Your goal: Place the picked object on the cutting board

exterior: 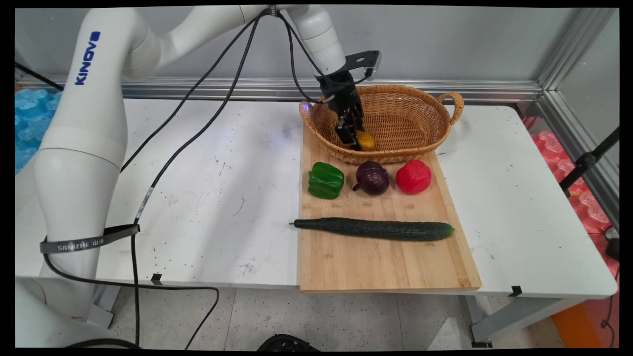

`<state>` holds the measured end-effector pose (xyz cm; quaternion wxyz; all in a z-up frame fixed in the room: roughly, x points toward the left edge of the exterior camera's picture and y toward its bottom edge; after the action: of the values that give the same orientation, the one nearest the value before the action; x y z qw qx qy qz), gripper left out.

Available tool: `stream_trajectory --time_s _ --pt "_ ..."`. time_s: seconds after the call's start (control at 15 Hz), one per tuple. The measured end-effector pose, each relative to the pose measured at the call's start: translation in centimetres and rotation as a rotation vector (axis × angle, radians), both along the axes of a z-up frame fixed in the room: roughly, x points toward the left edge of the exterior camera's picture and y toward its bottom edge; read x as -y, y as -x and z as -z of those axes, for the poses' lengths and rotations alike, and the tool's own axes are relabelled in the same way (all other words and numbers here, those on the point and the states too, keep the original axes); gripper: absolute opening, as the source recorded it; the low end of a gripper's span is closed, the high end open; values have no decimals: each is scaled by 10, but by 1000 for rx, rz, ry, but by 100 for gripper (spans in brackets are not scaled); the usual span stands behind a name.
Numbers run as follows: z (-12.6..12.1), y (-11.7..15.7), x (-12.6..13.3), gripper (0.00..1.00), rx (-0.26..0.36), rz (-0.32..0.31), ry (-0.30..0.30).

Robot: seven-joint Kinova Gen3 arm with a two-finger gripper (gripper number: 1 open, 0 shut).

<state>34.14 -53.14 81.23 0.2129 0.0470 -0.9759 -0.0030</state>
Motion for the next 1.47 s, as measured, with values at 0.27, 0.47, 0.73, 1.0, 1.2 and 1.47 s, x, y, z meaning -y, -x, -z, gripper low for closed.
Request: stream_trajectory --time_s 0.27,0.47,0.73,1.0,1.2,1.47 --pt "-18 1 0 0 -6 14 29" --pt "-45 2 -3 0 -30 -20 71" --pt "-84 -2 -20 0 -67 -98 107" --pt "-123 -4 -57 0 -100 -174 123" --pt "-143 -6 -87 0 -112 -213 121" --pt "-165 -11 -134 0 -113 -252 108"
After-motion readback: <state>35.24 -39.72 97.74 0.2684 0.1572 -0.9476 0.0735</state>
